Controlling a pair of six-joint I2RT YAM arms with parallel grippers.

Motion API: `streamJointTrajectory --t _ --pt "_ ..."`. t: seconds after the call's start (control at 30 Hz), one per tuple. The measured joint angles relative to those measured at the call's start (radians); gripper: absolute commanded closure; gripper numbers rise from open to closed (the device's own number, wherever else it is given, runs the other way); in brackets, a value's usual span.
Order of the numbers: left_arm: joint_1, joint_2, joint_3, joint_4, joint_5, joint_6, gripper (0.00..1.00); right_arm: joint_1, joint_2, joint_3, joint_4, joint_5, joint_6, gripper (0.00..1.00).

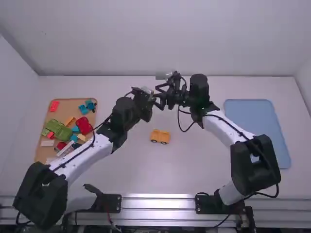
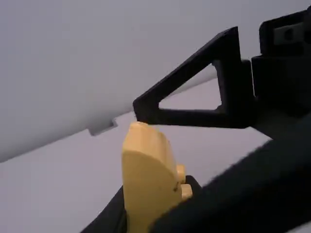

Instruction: Assemble lego blocks to make yellow taxi

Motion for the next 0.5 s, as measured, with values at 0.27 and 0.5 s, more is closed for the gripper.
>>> streamJointTrajectory --t 0.27,0.5 --pt "0.0 0.007 0.0 0.044 0.029 0.0 0.98 -0.002 0.0 0.0 0.006 0.017 0.021 0.33" --pt "0.0 0.007 0.0 0.069 0.039 0.0 0.97 -0.007 0.0 0.0 0.03 -0.005 0.024 0.55"
